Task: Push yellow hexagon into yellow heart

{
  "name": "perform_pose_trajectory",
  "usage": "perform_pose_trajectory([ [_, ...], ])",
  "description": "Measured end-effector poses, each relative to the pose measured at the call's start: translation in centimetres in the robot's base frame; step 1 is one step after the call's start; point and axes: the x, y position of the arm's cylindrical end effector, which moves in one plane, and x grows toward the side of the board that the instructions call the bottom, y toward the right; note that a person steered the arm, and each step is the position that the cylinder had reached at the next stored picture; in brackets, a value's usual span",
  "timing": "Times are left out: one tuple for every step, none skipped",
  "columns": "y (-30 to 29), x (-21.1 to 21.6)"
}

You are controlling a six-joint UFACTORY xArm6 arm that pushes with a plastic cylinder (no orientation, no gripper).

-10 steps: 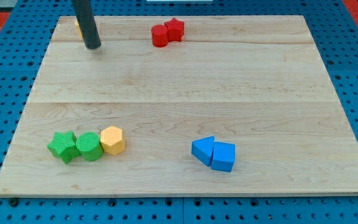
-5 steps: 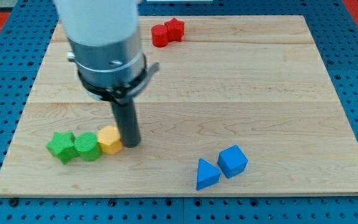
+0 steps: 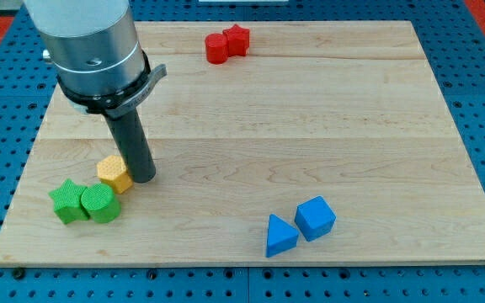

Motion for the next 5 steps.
perform_pose_trajectory([
  [0.2, 2.8],
  [-0.1, 4.0],
  [-1.9, 0.3],
  [-3.7, -3.2],
  [-4.1, -2.8],
])
